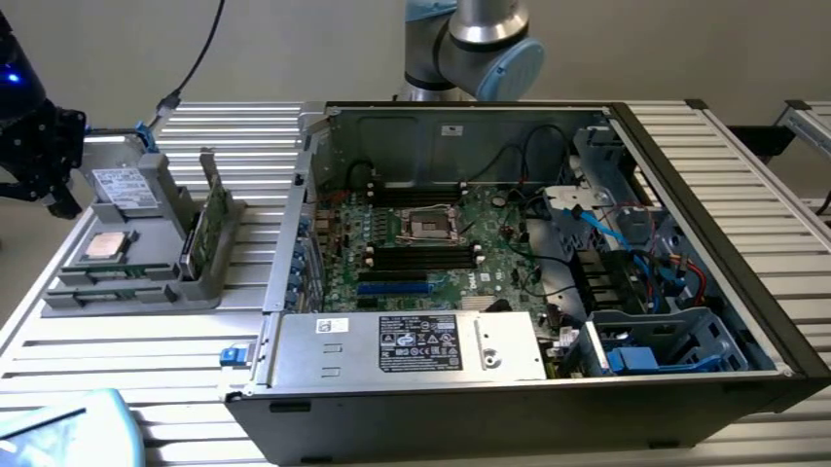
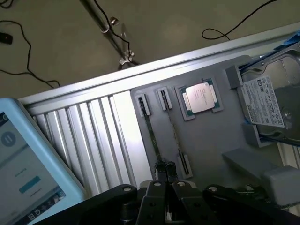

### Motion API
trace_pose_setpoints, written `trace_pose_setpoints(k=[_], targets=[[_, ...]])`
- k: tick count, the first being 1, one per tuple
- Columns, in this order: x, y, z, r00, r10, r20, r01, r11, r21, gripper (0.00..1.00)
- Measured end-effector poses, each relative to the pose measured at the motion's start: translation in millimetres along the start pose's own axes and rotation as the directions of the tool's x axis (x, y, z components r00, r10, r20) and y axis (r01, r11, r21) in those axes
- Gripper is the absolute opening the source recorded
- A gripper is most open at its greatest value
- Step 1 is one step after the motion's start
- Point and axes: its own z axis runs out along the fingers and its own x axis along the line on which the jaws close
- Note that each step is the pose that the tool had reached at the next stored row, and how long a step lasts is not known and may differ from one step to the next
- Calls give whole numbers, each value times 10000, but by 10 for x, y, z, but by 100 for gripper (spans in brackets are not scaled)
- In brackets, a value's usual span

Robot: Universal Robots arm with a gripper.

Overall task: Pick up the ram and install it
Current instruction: 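Pick up the ram and move it above insertion slot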

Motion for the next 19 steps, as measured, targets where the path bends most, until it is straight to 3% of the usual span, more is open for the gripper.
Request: trace_pose_setpoints(k=[5,11,19], targets=[[-1,-1,25,9959,-907,-57,907,9959,34,10],[-2,-1,40,9804,-1967,-130,1968,9804,68,10],[-2,-1,41,9786,-2055,-136,2056,9786,71,11]])
